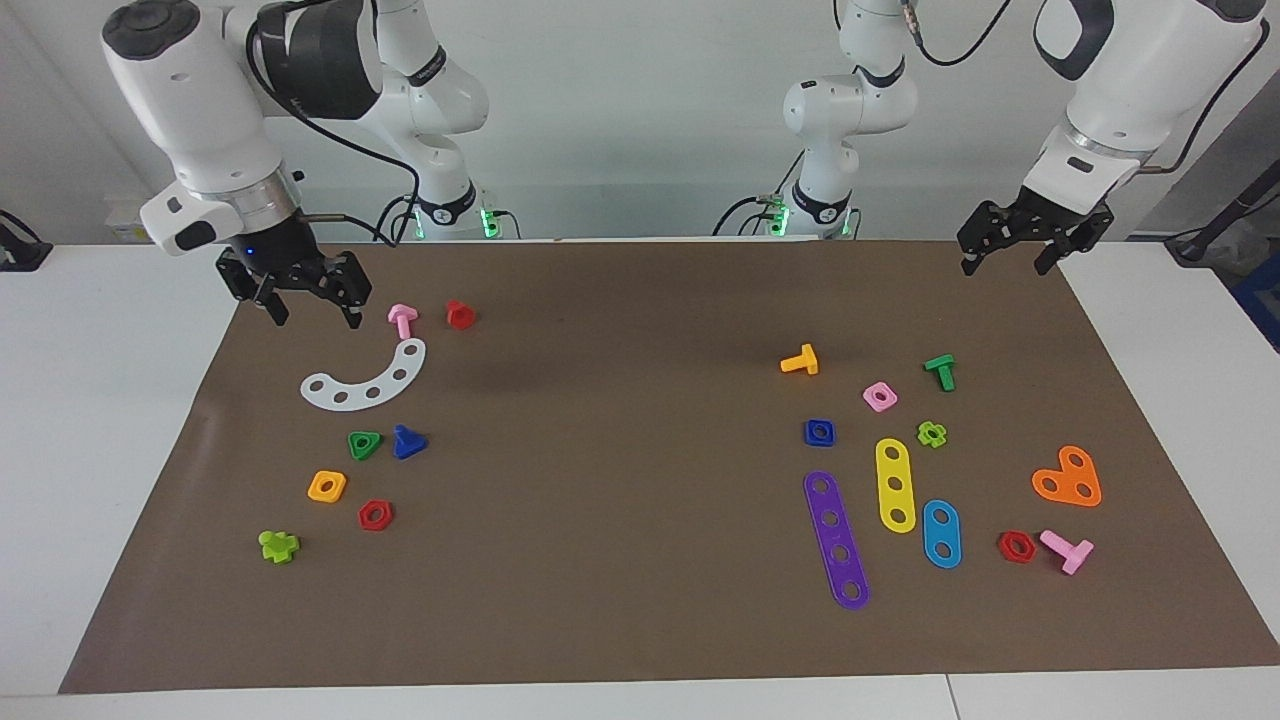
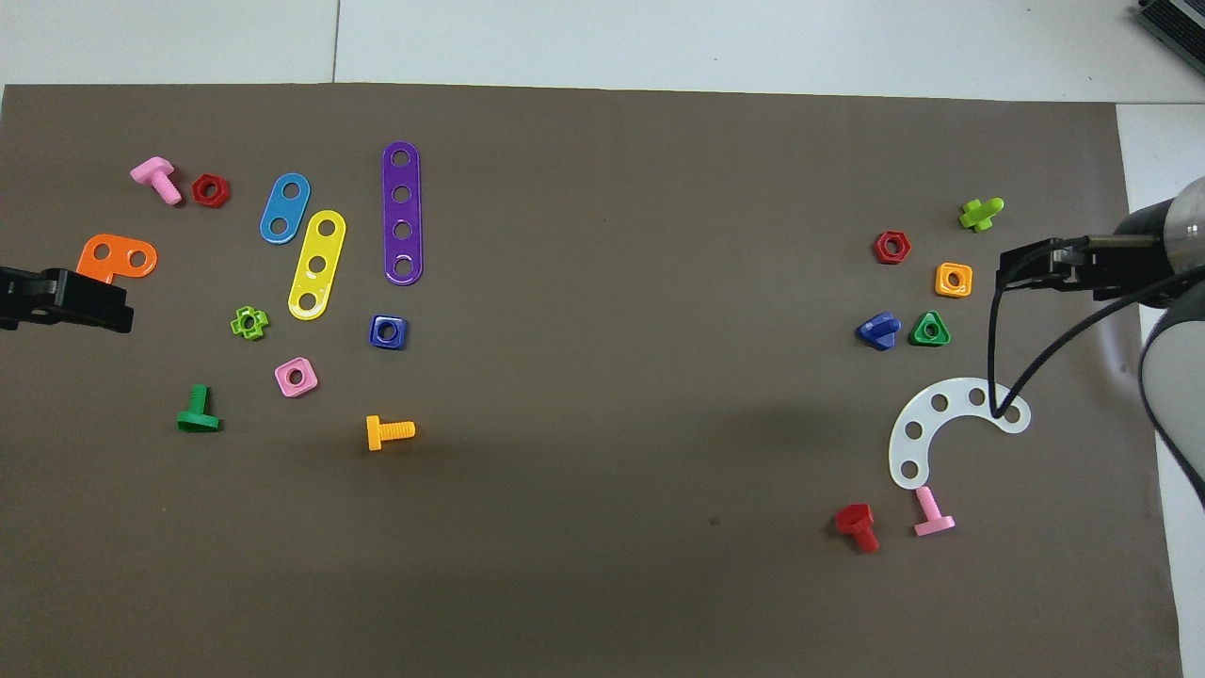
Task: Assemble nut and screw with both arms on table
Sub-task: 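Reach the right gripper down to the blue nut beside the green triangle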
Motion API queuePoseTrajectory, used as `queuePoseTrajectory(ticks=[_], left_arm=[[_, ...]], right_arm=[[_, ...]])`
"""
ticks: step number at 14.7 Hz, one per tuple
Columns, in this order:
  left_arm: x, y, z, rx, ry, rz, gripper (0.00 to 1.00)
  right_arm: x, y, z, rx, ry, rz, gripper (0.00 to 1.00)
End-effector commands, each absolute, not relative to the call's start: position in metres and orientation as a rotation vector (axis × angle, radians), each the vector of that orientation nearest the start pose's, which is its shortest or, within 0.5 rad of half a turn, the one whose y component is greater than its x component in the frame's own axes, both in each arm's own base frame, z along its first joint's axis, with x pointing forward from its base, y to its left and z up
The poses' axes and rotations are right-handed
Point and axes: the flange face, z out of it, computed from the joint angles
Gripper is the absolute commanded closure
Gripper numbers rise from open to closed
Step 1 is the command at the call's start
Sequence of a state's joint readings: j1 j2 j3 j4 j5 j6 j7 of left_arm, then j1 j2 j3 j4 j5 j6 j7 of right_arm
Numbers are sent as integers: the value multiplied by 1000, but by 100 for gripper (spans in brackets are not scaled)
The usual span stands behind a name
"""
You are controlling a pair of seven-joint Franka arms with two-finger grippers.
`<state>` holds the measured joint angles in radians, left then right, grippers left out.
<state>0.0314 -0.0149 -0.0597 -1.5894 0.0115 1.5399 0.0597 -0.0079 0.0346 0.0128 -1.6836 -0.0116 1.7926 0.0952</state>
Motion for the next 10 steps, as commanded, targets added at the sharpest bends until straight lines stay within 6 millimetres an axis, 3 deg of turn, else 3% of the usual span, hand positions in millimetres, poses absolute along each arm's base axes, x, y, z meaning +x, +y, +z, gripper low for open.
queuePoseTrajectory(ticks=[1, 5, 10], left_arm=[[538, -14, 622, -3138, 120, 41, 0], [538, -14, 622, -3138, 120, 41, 0], [538, -14, 622, -3138, 120, 41, 0]], right_arm=[[587, 5, 542, -3122, 154, -155, 5], [589, 5, 497, -3124, 144, -155, 5], [607, 6, 447, -3128, 131, -129, 5]])
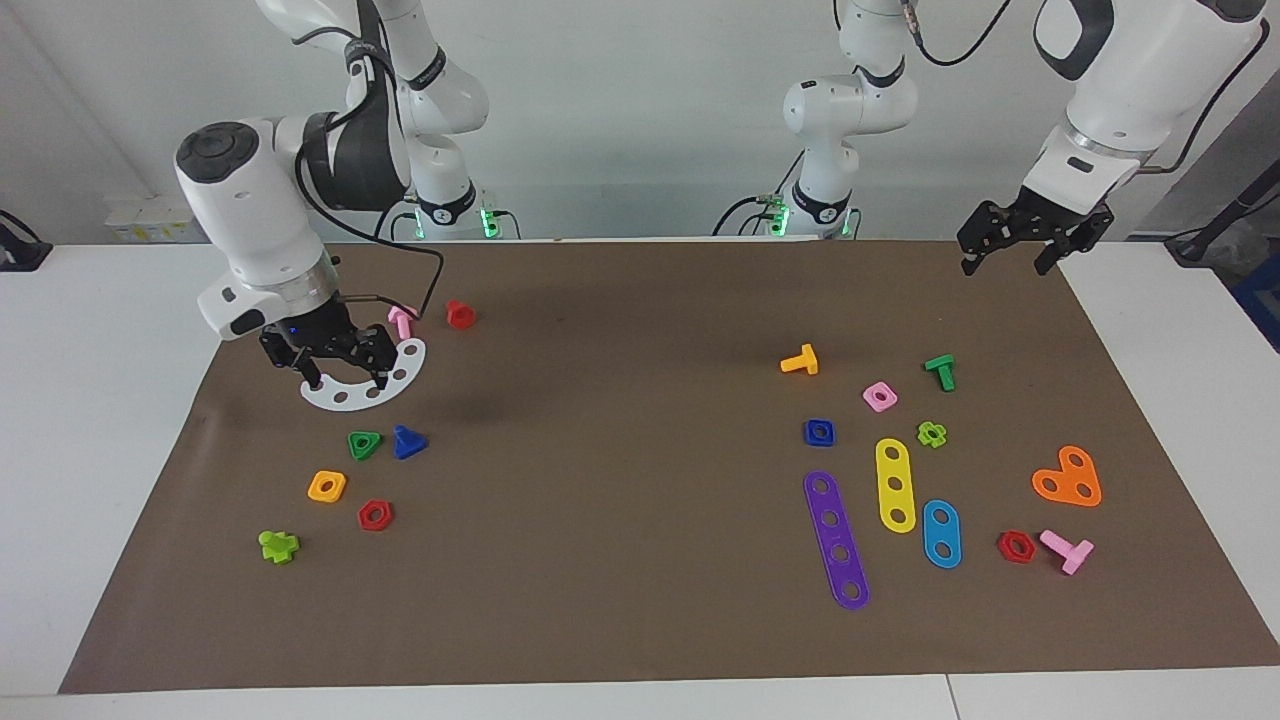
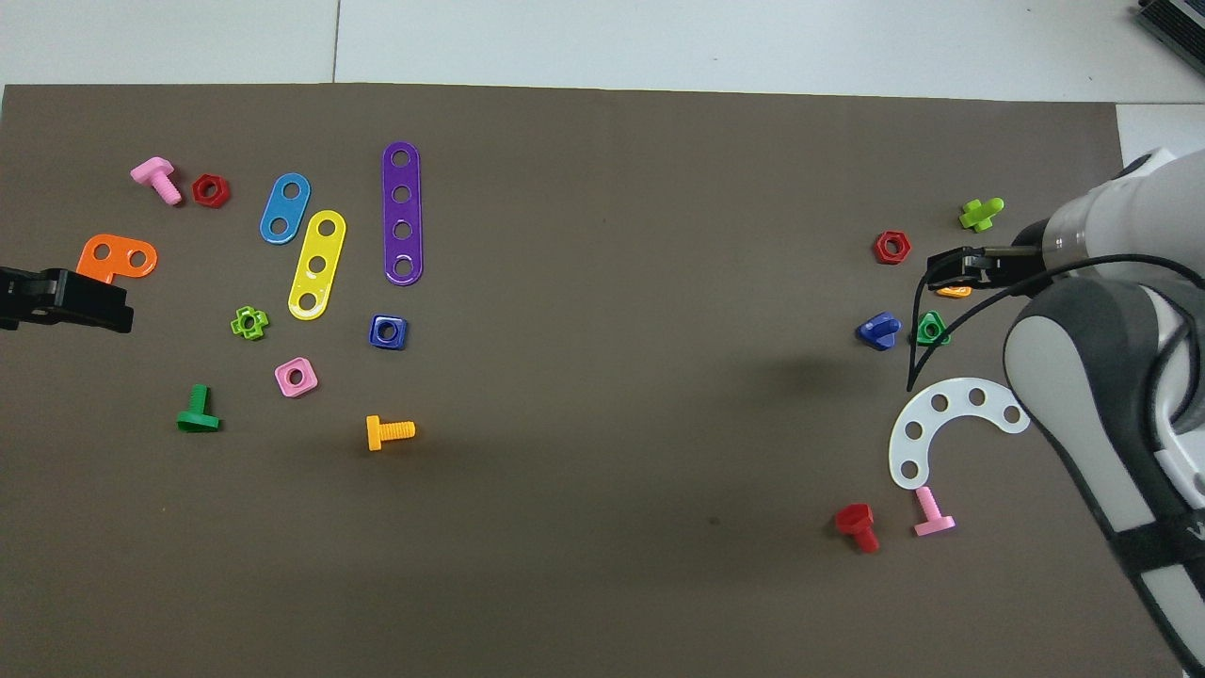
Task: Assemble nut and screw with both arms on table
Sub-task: 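Reach the right gripper down to the blue nut beside the green triangle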
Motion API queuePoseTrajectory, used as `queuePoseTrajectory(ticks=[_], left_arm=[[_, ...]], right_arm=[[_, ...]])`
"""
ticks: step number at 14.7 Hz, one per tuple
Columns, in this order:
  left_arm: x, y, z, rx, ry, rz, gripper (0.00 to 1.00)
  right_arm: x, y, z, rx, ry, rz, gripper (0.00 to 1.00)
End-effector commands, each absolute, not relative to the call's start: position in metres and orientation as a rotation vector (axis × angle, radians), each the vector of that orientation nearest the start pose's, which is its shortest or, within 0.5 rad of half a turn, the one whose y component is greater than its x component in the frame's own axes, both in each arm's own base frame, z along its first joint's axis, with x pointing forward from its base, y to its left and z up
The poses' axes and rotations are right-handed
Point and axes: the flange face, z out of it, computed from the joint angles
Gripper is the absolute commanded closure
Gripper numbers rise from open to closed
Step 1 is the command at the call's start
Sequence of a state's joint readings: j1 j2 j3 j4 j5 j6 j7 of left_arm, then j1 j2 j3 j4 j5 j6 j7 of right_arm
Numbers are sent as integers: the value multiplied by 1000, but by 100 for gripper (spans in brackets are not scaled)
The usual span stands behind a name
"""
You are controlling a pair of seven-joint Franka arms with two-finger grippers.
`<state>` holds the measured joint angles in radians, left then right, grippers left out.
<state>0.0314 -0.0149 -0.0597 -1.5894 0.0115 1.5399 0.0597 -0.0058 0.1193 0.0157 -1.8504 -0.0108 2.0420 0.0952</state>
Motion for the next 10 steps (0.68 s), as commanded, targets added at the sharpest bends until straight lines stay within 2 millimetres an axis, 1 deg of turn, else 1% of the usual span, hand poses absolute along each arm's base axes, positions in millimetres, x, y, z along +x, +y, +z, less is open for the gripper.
queuePoseTrajectory(ticks=[1, 2, 3, 4, 6, 8, 9, 10], left_arm=[[538, -13, 622, -3139, 118, 41, 0], [538, -13, 622, -3139, 118, 41, 0], [538, -14, 622, -3138, 120, 41, 0], [538, -14, 622, -3138, 120, 41, 0], [538, -14, 622, -3138, 120, 41, 0], [538, -14, 622, -3138, 120, 41, 0], [538, -14, 622, -3138, 120, 41, 0], [538, -14, 622, -3138, 120, 41, 0]], right_arm=[[611, 6, 437, -3127, 134, -129, 5], [612, 8, 428, -3128, 128, -127, 5], [612, 15, 422, -3127, 109, -143, 5], [612, 24, 412, -3125, 93, -146, 5], [611, 24, 389, -3125, 86, -150, 5], [605, 26, 376, -3127, 80, -148, 5], [606, 25, 373, -3126, 83, -148, 5], [605, 25, 366, -3128, 80, -129, 5]])
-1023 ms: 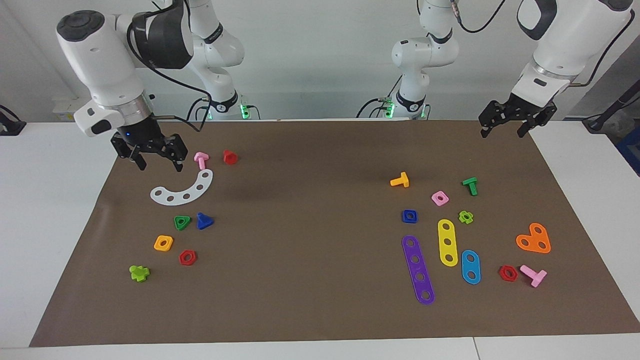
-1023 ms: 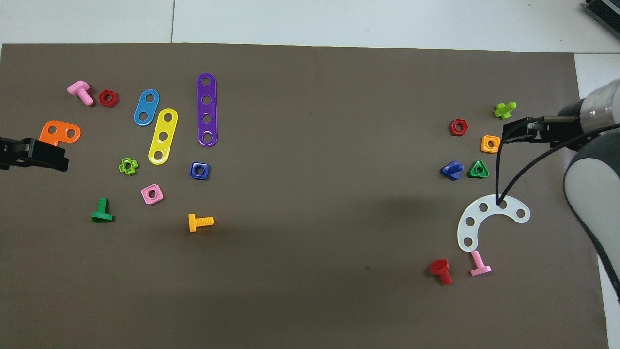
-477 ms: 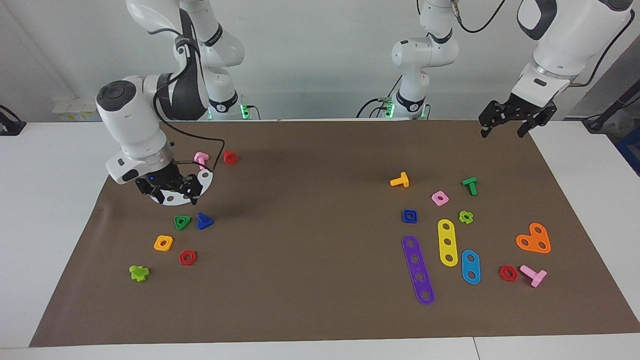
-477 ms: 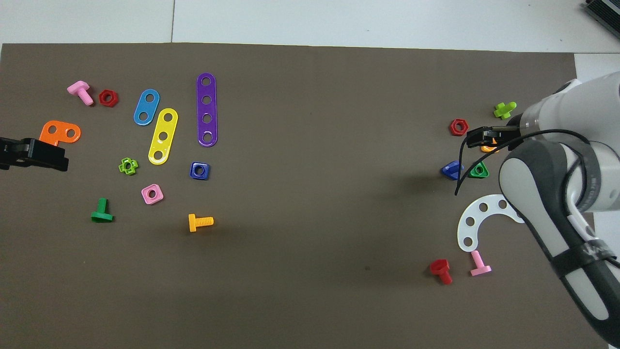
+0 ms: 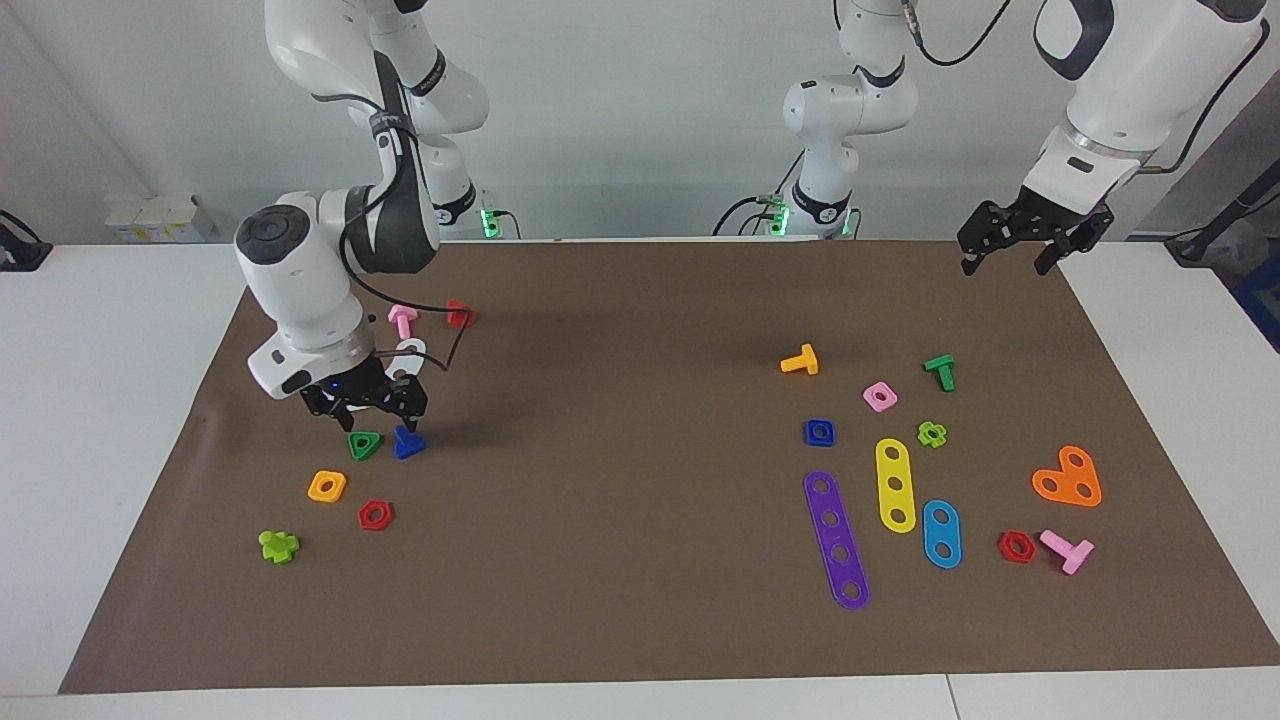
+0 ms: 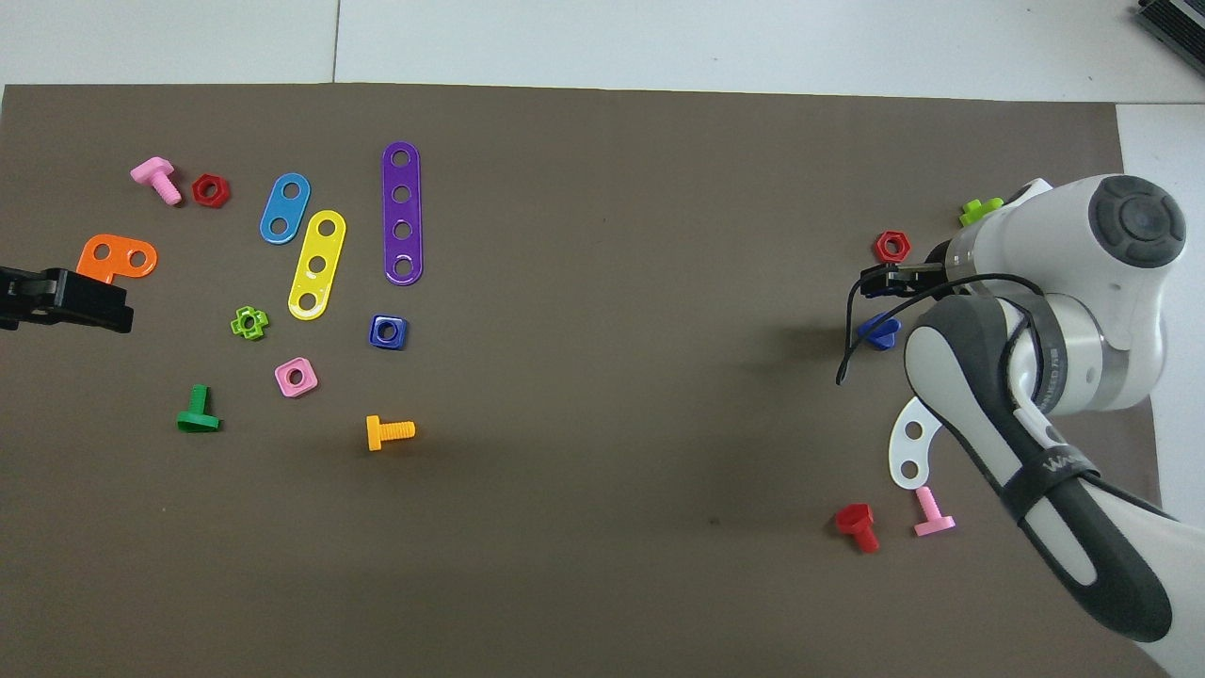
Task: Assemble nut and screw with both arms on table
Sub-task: 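Reach the right gripper down to the blue nut beside the green triangle, then close the right gripper on the blue nut and lift it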
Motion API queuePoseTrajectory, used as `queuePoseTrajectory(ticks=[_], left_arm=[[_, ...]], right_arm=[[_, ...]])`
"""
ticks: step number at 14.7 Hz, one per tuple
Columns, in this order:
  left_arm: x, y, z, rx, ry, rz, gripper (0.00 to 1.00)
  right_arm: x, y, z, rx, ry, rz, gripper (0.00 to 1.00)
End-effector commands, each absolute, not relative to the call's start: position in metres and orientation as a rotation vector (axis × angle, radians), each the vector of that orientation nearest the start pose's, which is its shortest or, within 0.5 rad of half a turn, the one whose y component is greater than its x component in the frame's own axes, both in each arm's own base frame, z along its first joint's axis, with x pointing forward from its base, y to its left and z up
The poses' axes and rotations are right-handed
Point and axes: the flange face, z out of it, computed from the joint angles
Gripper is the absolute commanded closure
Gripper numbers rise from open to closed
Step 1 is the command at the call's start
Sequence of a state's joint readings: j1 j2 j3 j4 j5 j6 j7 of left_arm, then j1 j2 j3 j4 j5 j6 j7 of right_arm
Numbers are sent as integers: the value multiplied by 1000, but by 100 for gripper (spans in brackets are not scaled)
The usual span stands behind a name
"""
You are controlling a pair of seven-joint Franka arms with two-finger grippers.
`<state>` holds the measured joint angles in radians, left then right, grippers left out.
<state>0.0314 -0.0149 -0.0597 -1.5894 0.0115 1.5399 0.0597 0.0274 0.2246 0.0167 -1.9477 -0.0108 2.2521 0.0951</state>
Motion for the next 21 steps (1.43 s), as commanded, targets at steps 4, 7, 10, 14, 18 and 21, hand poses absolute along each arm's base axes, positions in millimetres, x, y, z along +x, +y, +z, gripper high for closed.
queuePoseTrajectory(ticks=[4, 7, 10, 14, 18, 21], left_arm=[[538, -14, 622, -3138, 120, 41, 0], [538, -14, 622, -3138, 120, 41, 0], [538, -13, 622, -3139, 118, 41, 0], [538, -14, 622, -3138, 120, 41, 0], [538, -14, 622, -3138, 120, 41, 0], [538, -14, 622, -3138, 120, 41, 0]], right_arm=[[596, 25, 344, -3132, 54, -91, 11], [598, 19, 325, -3134, 20, -137, 13], [592, 20, 321, -3136, -11, -116, 17], [588, 22, 316, -3136, -9, -113, 52], [590, 20, 318, -3134, 3, -125, 88], [593, 21, 321, -3134, 3, -137, 100]])
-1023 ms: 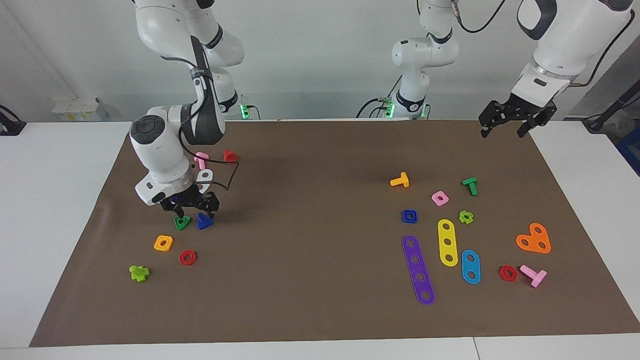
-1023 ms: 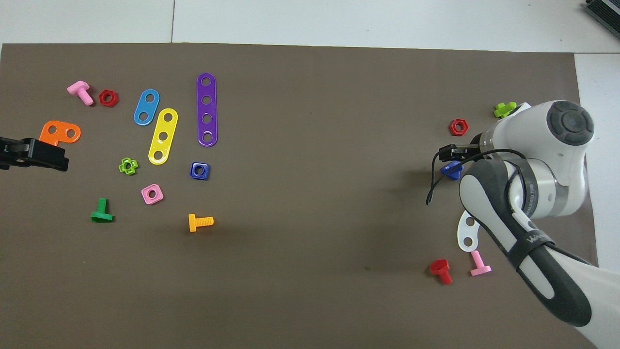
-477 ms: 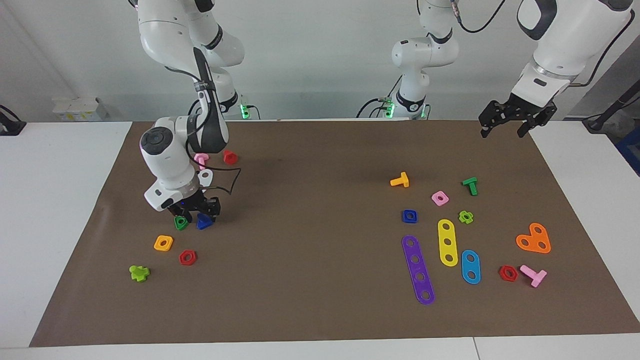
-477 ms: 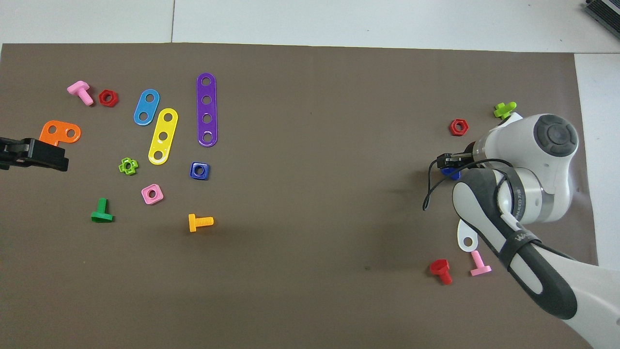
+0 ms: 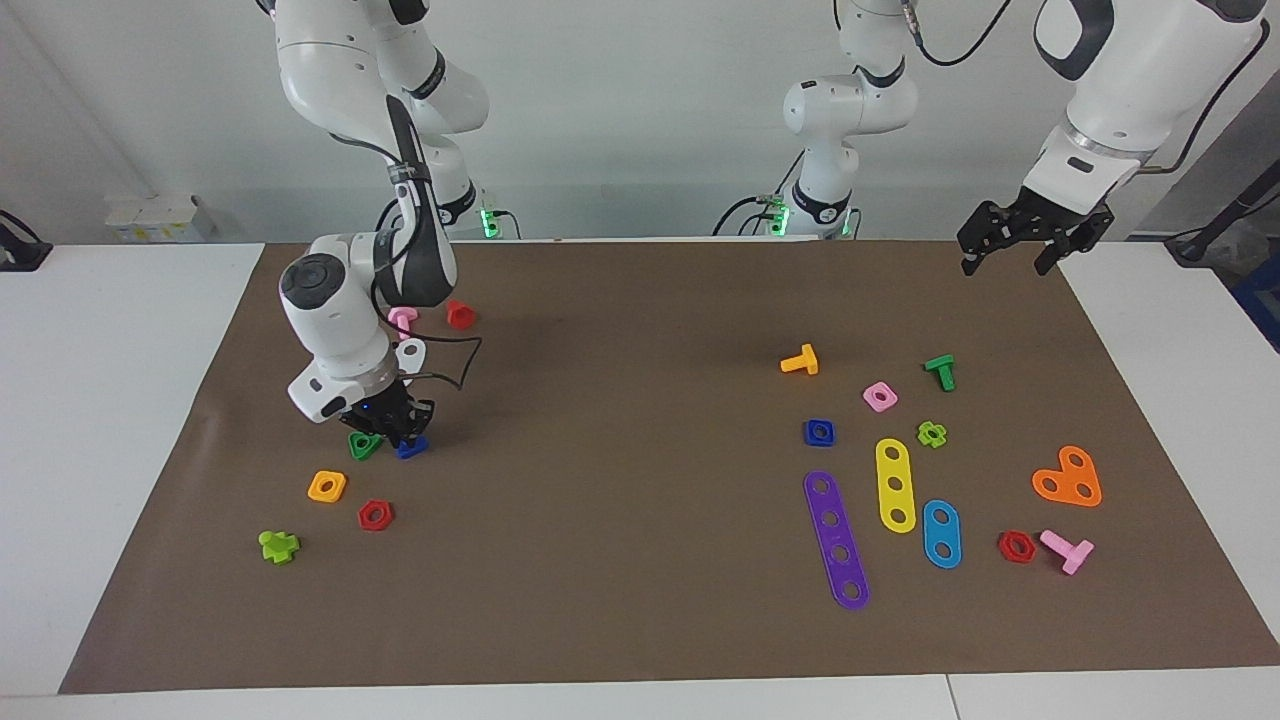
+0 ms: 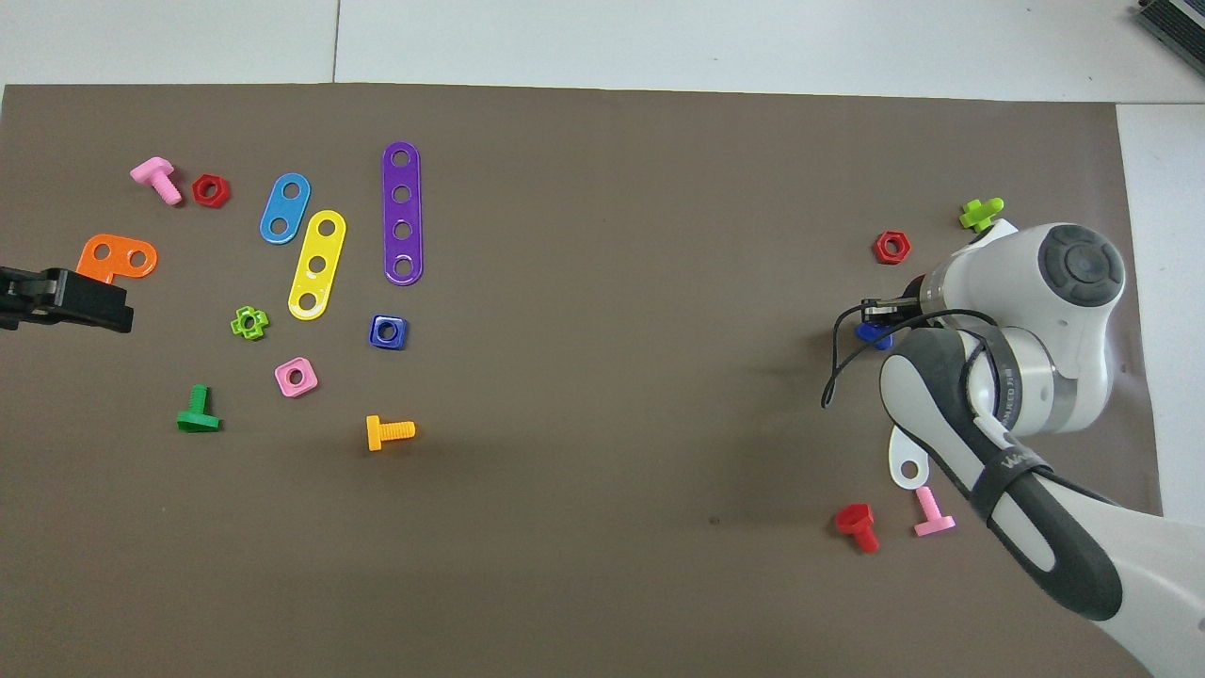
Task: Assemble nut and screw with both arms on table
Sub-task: 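Close the right gripper on the blue nut and lift it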
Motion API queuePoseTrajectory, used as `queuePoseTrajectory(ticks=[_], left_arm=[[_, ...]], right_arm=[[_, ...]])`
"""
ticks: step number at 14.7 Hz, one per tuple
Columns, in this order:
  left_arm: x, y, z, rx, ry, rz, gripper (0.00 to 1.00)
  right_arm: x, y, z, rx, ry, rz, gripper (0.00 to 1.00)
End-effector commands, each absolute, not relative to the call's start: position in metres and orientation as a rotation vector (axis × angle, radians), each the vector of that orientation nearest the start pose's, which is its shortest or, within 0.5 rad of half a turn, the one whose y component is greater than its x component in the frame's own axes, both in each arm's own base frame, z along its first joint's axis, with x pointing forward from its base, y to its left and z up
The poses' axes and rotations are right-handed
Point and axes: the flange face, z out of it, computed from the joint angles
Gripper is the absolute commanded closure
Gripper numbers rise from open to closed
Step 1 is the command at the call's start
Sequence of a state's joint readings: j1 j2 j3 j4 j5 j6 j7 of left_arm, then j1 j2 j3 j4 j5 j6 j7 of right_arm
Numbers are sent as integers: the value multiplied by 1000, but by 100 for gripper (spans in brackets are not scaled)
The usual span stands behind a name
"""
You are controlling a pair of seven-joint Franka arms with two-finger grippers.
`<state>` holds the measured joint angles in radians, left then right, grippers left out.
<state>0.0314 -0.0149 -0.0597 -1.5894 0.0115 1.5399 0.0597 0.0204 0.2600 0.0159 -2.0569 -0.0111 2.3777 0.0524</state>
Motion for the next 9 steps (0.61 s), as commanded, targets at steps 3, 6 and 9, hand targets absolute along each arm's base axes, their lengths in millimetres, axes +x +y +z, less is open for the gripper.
queuePoseTrajectory(ticks=[3, 6, 9], left_arm=[[538, -14, 622, -3138, 120, 41, 0], [538, -14, 622, -3138, 120, 41, 0], [538, -14, 622, -3138, 120, 41, 0]], right_arm=[[601, 45, 343, -3115, 60, -177, 100], [609, 105, 366, -3090, 157, -205, 100], [600, 175, 375, -3056, 193, -244, 100]])
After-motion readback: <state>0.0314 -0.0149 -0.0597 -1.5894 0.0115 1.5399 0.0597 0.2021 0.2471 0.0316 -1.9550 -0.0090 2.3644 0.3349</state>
